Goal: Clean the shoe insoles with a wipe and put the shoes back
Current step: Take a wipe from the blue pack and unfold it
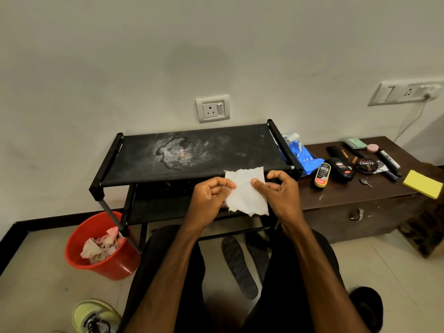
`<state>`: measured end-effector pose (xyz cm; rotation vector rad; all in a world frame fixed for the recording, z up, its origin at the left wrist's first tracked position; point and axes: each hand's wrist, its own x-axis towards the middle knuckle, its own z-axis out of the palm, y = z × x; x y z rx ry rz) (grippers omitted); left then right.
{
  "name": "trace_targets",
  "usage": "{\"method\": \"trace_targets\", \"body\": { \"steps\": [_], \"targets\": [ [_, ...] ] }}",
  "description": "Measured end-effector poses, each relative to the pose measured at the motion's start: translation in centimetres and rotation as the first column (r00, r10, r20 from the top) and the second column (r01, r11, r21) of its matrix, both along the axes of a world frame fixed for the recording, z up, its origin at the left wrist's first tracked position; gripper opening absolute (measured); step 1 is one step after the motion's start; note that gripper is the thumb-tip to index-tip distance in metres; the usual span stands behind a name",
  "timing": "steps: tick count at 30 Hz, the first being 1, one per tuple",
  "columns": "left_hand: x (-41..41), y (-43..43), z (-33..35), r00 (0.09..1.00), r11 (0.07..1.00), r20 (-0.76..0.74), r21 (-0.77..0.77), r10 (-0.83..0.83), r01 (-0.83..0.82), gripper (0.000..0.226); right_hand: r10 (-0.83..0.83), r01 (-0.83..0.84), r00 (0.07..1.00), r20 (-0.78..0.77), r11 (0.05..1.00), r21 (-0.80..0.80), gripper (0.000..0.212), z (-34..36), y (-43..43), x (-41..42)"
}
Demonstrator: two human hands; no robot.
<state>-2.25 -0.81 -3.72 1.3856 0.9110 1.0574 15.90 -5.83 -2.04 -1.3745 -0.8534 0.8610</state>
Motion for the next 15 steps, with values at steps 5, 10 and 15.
{"method": "trace_targets", "body": {
  "steps": [5, 10, 15],
  "targets": [
    [-0.4, 0.1, 0.0, 0.997, 0.995, -0.020, 0.064, -0.071, 0.072, 0.028, 0.207, -0.209, 0.977, 0.048, 0.977, 0.043, 0.023, 0.3, -0.8, 1.0],
    [-1.2, 0.2, 0.1, 0.991, 0.987, -0.084, 0.112, -0.106, 0.115, 0.043, 0.281, -0.284, 0.946, 0.161, 0.959, -0.005, 0.037, 0.6, -1.3, 1.2],
    [-1.4, -0.2, -0.3, 0.971, 0.980, -0.236, 0.185, -0.026, 0.072, 0.043, 0.259, -0.247, 0.899, 0.352, 0.966, -0.080, 0.036, 0.5, -1.5, 0.7]
  ]
}}
